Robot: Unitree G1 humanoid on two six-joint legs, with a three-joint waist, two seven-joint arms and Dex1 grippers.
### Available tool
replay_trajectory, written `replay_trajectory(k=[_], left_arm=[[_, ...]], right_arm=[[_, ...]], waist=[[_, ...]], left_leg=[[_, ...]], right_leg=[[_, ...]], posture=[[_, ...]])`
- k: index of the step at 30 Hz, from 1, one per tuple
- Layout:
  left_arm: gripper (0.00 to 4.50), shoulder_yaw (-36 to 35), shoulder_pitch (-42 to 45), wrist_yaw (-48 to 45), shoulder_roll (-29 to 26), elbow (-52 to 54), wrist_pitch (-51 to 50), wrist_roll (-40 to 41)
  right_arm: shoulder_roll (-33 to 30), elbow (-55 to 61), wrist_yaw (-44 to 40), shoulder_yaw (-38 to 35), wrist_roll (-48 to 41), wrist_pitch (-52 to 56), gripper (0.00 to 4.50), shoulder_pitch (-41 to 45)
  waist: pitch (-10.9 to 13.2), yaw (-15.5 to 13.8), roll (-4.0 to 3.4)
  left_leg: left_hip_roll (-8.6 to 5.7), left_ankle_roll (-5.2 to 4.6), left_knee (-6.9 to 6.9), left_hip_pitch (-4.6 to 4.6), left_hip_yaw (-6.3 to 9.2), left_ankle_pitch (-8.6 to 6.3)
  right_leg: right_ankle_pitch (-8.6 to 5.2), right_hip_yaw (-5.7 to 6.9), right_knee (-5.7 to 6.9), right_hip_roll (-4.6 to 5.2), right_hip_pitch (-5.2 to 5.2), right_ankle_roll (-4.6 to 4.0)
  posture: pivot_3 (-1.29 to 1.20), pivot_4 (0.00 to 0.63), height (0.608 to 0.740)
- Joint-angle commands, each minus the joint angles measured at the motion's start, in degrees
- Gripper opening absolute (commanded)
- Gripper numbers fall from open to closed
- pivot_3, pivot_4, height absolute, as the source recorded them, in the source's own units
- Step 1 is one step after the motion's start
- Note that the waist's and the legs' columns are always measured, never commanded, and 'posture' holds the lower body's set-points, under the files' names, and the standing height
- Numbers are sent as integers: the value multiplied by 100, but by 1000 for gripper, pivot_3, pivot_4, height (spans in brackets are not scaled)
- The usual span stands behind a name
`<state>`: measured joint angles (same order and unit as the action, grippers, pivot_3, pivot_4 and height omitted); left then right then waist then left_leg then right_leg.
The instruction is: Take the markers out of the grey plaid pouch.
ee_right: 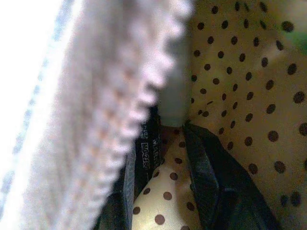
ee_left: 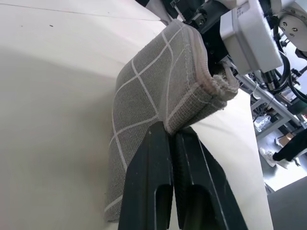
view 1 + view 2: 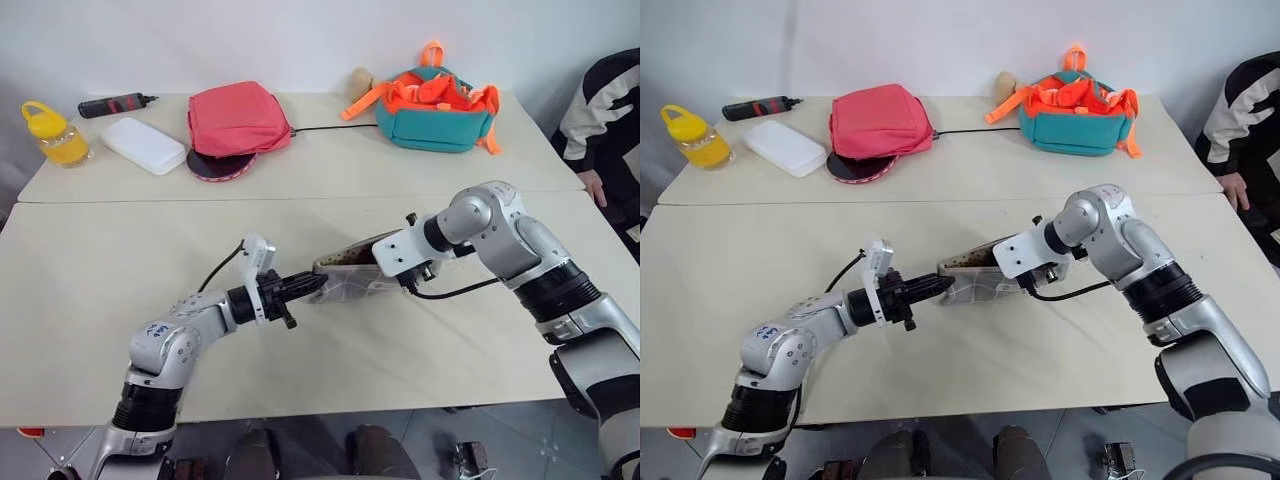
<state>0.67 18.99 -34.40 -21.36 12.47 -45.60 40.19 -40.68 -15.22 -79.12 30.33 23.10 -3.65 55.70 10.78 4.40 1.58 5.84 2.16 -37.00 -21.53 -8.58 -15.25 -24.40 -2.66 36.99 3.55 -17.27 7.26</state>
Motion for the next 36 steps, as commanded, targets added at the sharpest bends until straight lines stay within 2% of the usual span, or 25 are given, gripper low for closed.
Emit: replay_trajectory(k=[1, 9, 14, 20, 28, 36], left_arm=[[0, -102, 2, 95, -36, 113, 4, -65], [0, -80, -14, 181, -6, 194, -9, -43], [0, -67, -19, 202, -4, 205, -14, -37], [0, -31, 15, 206, 13, 161, 8, -63], [0, -34, 37, 180, -8, 144, 85, -132], [0, 60, 7, 95, -13, 363, 125, -94]], right_arm=[[-236, -541, 84, 190, 500, -158, 1612, -4], [-110, -471, -10, 352, 446, -85, 1612, -292], [-51, -500, 16, 346, 438, 9, 523, -300], [-54, -253, -42, 168, 233, 135, 520, -308], [-66, 752, -510, -676, -902, 969, 520, -103], [108, 757, -64, -1125, -1336, 1253, 520, -76]], waist=[[1, -2, 1], [1, -9, 2], [1, -13, 2], [2, -15, 2], [13, -52, -7], [15, -116, -8]], left_leg=[[0, 0, -1, 0, 0, 0], [0, -1, -3, 1, 0, -1], [1, 0, -3, 2, 2, -1], [1, 0, -4, 2, 3, -2], [4, 3, 10, -29, 0, -4], [6, 5, 6, -83, 4, -7]], right_leg=[[0, 0, 0, 0, 0, 0], [0, -2, -4, 0, 6, 0], [0, 0, -8, 0, 10, 0], [0, 0, -10, 0, 12, 0], [1, -2, -10, -2, -28, 1], [1, 2, -11, -3, -83, 3]], posture=[[0, 150, 740], [0, 150, 740], [0, 150, 740], [0, 150, 740], [0, 150, 740], [0, 150, 740]])
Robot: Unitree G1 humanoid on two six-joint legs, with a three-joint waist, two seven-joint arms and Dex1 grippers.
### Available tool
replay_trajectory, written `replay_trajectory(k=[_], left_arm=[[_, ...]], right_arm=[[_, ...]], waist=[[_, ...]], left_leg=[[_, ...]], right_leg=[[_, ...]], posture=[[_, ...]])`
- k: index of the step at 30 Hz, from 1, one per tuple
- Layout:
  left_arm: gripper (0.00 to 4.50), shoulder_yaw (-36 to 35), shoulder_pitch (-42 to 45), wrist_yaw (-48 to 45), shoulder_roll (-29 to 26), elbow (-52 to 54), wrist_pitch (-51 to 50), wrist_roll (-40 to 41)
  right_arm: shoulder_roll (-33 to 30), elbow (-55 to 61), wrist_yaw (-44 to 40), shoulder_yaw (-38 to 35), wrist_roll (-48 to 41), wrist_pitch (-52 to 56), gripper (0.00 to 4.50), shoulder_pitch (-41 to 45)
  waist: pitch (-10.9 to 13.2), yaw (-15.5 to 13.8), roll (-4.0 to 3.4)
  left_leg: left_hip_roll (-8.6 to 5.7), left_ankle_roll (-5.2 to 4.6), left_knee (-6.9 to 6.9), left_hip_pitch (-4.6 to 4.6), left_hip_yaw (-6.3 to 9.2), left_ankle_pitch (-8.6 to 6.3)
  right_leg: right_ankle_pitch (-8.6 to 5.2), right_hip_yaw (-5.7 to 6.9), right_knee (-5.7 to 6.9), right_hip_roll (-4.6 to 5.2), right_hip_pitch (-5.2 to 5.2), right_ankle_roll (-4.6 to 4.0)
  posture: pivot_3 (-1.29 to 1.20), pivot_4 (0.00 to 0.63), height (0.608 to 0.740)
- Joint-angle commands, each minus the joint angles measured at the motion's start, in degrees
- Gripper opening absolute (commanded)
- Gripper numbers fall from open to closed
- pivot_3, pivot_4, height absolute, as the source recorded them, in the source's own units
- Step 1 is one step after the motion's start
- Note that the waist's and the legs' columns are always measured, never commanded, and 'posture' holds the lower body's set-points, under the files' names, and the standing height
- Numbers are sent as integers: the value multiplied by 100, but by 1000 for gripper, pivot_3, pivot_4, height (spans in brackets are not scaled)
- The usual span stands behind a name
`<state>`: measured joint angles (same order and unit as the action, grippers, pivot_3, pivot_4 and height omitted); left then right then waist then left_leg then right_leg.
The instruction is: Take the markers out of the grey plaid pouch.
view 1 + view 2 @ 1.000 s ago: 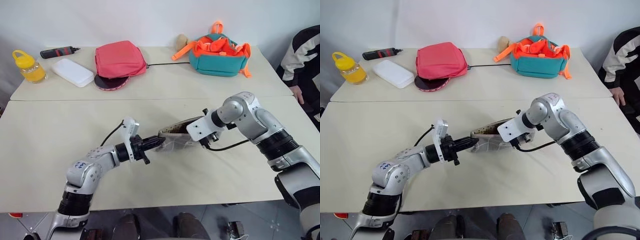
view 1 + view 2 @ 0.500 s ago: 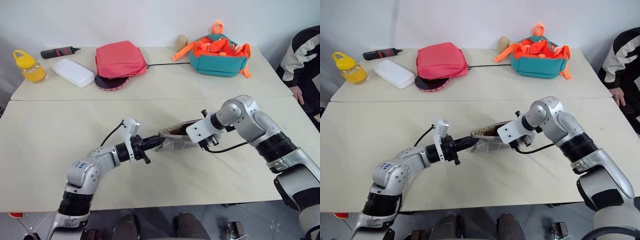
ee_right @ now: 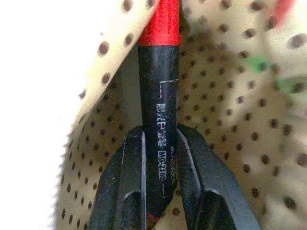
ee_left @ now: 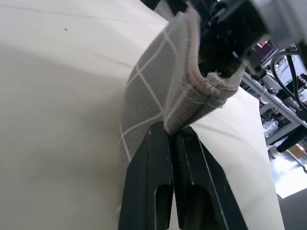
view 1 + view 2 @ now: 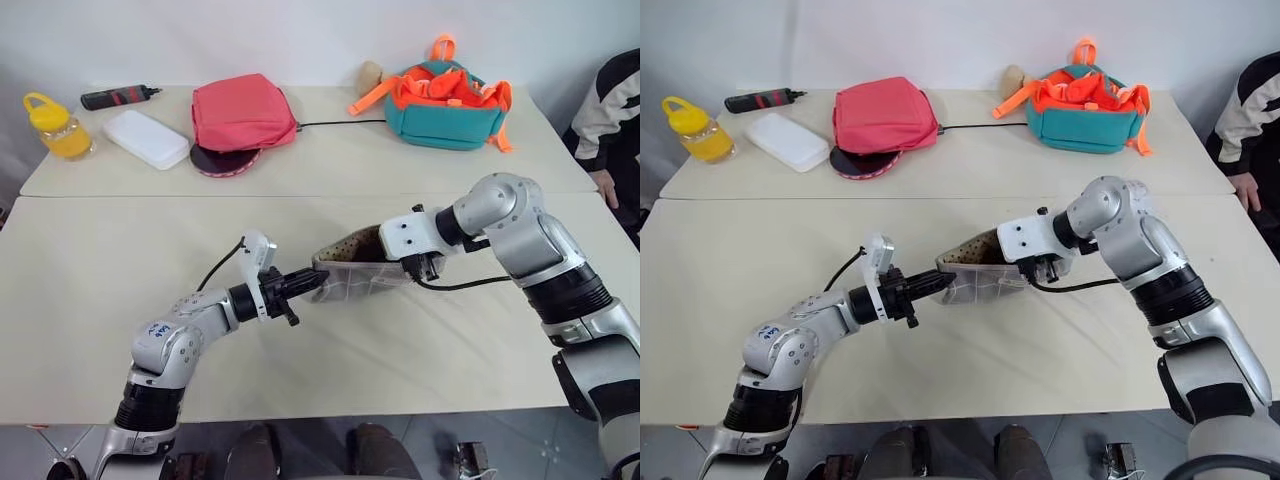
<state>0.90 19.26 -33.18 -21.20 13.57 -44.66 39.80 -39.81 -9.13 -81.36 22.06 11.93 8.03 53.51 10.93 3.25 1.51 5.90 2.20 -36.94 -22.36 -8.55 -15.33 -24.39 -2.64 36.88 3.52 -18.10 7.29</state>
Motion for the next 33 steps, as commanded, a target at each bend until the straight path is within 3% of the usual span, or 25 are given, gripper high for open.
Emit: replay_trajectory(k=[1, 13, 21, 25, 33], left_arm=[[0, 55, -10, -55, -53, 287, 42, -67], [0, -254, 400, -137, -185, 22, 718, -436], [0, -706, 481, -379, -577, -321, 935, -474], [0, -702, 330, -514, -692, -326, 989, -512], [0, -638, 226, -444, -465, -165, 937, -442]], right_arm=[[64, 166, 245, -372, -302, 157, 520, 131], [393, 1241, 282, -1156, -2149, 1883, 520, 14], [762, 363, 1605, -1869, -2266, 1304, 520, 740], [296, -228, 1686, -1884, -1949, 720, 520, 905], [-1149, -1035, 1618, -1265, -577, -705, 520, -56]], waist=[[1, -2, 1], [2, -5, 0], [6, 19, -1], [6, -8, -1], [10, -2, 2]], left_leg=[[0, 0, 0, -1, 0, 0], [2, 0, -9, -62, -1, 0], [3, -2, -23, -98, -25, 3], [3, -2, -22, -96, -28, 3], [-4, -5, -16, -96, -37, 1]], right_leg=[[0, 1, 0, 0, -1, 0], [1, 5, 19, -2, -69, 3], [1, -11, 74, -1, -143, 3], [1, -11, 76, 1, -144, 3], [0, -19, 62, 7, -149, 4]], posture=[[0, 150, 740], [0, 150, 740], [0, 150, 740], [0, 150, 740], [0, 150, 740]])
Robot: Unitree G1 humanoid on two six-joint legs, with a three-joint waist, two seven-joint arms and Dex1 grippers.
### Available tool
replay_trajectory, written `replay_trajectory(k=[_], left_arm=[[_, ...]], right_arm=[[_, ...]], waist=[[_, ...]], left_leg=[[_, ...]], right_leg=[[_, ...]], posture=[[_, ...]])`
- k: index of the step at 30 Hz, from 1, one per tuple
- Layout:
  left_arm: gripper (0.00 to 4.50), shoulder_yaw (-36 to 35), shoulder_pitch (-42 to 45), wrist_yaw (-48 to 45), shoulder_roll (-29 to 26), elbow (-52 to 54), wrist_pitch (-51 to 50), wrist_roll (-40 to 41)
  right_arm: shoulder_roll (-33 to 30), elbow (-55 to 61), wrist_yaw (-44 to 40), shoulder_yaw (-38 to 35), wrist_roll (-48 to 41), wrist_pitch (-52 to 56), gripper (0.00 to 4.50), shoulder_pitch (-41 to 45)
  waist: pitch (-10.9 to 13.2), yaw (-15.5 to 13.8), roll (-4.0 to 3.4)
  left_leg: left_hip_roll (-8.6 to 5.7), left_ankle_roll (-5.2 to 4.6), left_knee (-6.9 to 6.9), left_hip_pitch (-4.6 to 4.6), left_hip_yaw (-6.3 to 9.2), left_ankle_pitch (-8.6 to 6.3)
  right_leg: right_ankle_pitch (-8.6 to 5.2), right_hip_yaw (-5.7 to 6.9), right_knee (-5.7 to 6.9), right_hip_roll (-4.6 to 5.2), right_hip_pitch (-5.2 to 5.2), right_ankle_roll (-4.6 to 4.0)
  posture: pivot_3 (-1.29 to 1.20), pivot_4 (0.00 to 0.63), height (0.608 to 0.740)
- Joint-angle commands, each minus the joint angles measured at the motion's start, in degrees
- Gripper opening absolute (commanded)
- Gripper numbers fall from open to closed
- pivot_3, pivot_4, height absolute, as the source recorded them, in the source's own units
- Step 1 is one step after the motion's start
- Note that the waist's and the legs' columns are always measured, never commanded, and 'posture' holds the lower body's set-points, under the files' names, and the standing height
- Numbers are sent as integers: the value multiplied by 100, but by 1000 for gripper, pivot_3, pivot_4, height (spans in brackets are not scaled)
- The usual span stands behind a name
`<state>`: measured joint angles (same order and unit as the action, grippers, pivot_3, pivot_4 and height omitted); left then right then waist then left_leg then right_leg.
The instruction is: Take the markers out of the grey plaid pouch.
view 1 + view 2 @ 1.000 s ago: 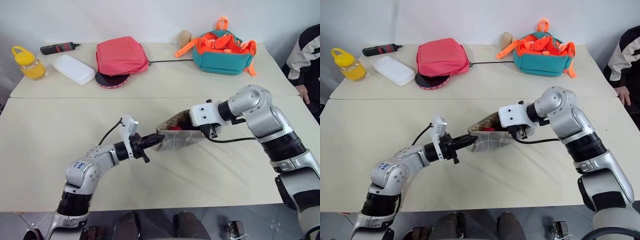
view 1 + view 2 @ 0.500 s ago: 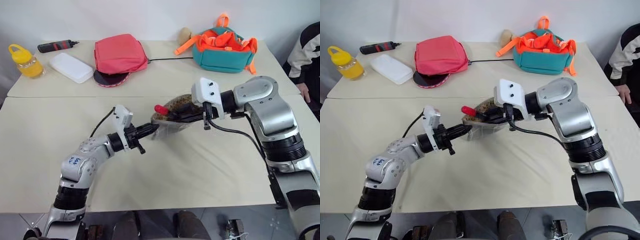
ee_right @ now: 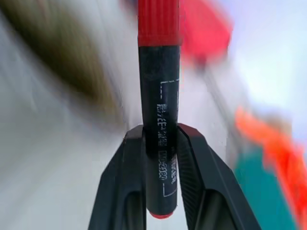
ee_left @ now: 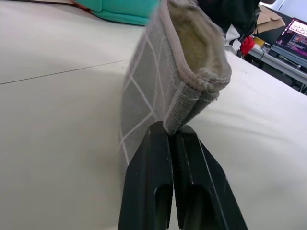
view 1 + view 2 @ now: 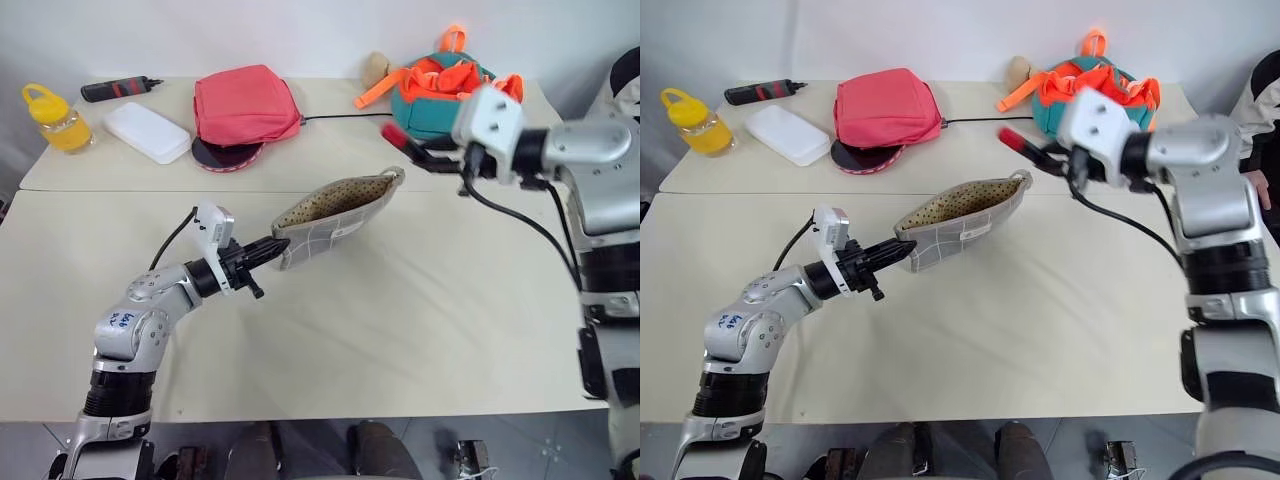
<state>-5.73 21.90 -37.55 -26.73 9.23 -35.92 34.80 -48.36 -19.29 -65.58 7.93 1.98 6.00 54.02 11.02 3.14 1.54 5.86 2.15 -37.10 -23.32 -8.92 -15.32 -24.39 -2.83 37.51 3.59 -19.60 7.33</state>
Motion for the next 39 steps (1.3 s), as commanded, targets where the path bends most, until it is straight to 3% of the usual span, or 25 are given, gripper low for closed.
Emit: replay_trajectory(k=[1, 12, 23, 30, 39], left_arm=[[0, 44, -37, -5, 116, 274, 59, 52], [0, 144, 38, 59, 248, 326, 7, 37], [0, 184, 23, 88, 282, 379, -39, 36], [0, 213, 34, 108, 331, 376, -40, 15], [0, 239, 20, 119, 364, 376, -33, 11]], right_arm=[[-394, -86, 64, 259, 601, -677, 520, -221], [-614, -1556, 669, 888, 1866, -1784, 520, -489], [-231, -1785, 454, 911, 1783, -1778, 520, -547], [-256, -1465, 161, 783, 1617, -1559, 2852, -611], [-318, -556, -533, 366, 879, -808, 2852, -262]], waist=[[1, 27, -2], [2, 174, -4], [2, 194, -4], [2, 177, -4], [2, 175, -4]], left_leg=[[2, 0, 0, 0, -3, 0], [10, 2, -11, 15, -34, 2], [21, 2, -18, 23, -33, 2], [21, 2, -25, 23, -29, 1], [19, 2, -24, 23, -31, 2]], right_leg=[[-1, -3, 2, -2, -2, 1], [-1, -39, 20, -10, -6, 2], [-1, -40, 36, -20, 0, 2], [-1, -38, 39, -20, 4, 2], [-1, -39, 42, -18, 0, 2]], posture=[[0, 150, 740], [0, 150, 740], [0, 150, 740], [0, 150, 740], [0, 150, 740]])
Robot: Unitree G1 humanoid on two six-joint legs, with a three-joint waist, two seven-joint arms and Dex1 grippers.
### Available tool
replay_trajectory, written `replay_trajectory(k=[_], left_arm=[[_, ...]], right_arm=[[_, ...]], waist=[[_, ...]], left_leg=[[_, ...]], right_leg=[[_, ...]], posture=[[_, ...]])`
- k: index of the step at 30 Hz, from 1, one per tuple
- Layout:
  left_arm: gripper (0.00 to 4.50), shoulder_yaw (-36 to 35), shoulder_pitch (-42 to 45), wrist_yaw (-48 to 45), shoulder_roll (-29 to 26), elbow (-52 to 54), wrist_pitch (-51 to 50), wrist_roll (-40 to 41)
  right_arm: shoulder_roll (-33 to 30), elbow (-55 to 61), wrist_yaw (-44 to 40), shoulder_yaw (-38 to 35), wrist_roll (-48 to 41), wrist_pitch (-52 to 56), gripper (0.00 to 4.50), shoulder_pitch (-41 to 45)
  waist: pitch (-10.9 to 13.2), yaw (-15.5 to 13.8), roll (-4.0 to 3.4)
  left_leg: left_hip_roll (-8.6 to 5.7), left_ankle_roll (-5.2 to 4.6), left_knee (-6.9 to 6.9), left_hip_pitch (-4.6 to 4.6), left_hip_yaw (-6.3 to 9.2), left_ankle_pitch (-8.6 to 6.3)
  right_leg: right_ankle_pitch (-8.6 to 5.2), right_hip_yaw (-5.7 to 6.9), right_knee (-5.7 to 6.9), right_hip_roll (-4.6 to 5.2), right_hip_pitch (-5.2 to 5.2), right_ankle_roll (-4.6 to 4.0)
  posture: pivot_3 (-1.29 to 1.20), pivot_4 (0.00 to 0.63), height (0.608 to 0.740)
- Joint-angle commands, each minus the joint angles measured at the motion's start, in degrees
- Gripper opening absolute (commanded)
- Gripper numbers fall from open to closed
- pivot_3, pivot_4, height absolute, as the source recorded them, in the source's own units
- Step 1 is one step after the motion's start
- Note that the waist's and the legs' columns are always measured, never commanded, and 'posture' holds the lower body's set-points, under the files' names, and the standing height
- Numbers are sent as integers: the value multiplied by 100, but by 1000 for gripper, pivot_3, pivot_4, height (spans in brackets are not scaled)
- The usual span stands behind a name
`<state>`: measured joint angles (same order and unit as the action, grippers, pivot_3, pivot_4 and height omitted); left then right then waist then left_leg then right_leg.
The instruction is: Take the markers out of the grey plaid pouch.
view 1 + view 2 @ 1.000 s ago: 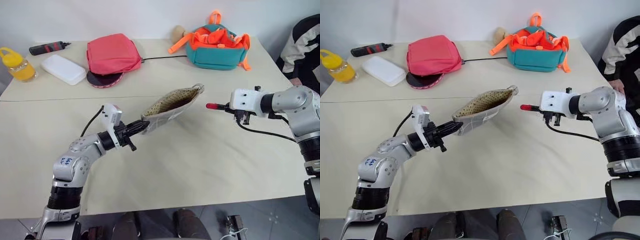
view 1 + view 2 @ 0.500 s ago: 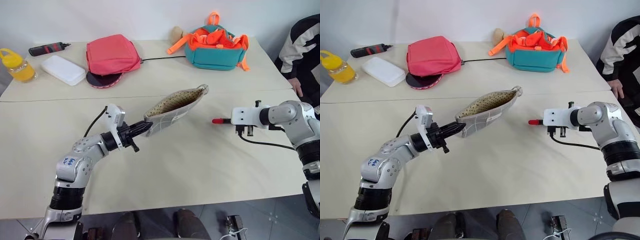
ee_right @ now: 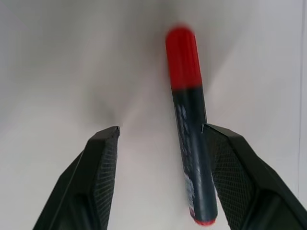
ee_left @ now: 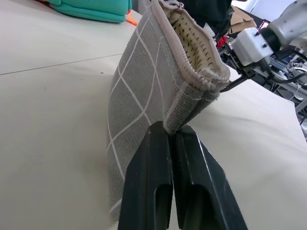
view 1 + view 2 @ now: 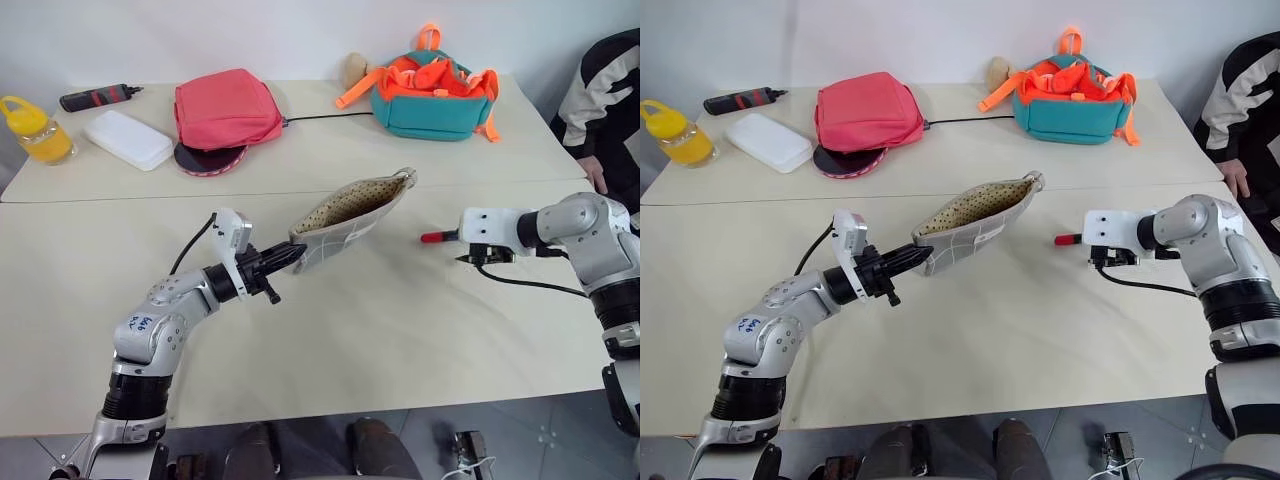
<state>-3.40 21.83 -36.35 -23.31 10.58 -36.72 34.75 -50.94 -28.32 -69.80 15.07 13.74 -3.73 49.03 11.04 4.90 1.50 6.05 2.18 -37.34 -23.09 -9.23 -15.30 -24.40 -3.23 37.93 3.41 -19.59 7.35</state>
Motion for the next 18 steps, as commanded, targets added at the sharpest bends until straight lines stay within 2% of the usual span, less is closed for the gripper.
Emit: replay_trajectory(k=[1, 8, 12, 15, 18], left_arm=[[0, 10, 24, -1, 26, 244, 48, 16], [0, 63, 63, 5, 87, 260, 31, 33], [0, 87, 120, 20, 175, 305, -74, 147], [0, 100, 138, 30, 180, 388, -149, 166], [0, 110, 86, 27, 181, 461, -230, 207]], right_arm=[[-47, 414, -132, -378, -373, 224, 2852, 271], [814, 2100, -408, -818, -1925, 1751, 2852, 943], [1255, 2240, -211, -721, -2051, 1889, 2852, 1090], [1224, 2163, -316, -450, -1832, 1634, 2281, 904], [1160, 1850, -294, -150, -1430, 1105, 1269, 921]], waist=[[0, -2, 0], [0, 9, -2], [0, -21, -2], [1, -75, -1], [1, -63, -1]], left_leg=[[0, 0, -1, 0, 0, 0], [13, 1, -3, 0, 3, 0], [10, 0, -8, -3, 8, 0], [-3, -4, -11, -8, 15, -2], [-5, -12, -33, -10, 12, -7]], right_leg=[[0, 0, 0, 0, 0, 0], [0, 0, 13, -11, -6, -1], [0, 4, 15, -5, -4, -1], [1, 12, 14, 8, -1, 1], [2, 9, 11, 9, -1, 4]], posture=[[0, 150, 740], [0, 150, 740], [0, 150, 740], [0, 150, 740], [0, 150, 740]])
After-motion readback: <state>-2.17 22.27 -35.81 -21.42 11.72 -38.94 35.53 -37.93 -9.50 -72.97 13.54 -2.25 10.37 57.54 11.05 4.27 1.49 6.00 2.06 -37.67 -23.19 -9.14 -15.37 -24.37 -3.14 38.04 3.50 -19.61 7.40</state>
